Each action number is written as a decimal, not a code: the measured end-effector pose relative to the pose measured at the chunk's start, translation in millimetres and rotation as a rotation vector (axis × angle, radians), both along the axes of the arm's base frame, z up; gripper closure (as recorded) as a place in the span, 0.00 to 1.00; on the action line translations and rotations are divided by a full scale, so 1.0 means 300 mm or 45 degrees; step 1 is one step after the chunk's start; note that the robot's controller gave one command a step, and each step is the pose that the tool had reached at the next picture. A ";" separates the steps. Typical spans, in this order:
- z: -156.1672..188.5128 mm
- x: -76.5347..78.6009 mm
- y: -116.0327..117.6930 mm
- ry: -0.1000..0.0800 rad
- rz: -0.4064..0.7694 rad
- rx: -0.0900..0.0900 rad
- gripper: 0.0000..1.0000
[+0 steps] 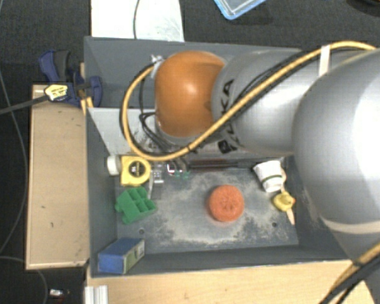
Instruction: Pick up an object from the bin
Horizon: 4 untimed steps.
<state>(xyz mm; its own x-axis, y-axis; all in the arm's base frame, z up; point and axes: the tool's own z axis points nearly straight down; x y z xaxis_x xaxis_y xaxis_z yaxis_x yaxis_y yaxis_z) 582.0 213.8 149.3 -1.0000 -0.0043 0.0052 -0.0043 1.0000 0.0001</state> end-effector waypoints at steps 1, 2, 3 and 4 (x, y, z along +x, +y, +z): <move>0.017 0.007 -0.003 -0.010 -0.006 0.002 0.00; -0.128 -0.104 -0.014 -0.017 -0.239 0.004 0.00; -0.193 -0.139 -0.082 0.001 -0.326 0.000 0.00; 0.033 -0.026 -0.066 0.000 -0.224 0.001 0.00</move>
Offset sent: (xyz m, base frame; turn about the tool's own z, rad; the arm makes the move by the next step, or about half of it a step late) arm -0.0579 -0.0051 -0.0723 0.3049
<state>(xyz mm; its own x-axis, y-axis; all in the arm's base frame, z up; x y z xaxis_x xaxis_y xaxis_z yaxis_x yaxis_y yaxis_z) 574.1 194.0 159.2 -0.9852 0.1711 0.0053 0.1712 0.9852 0.0008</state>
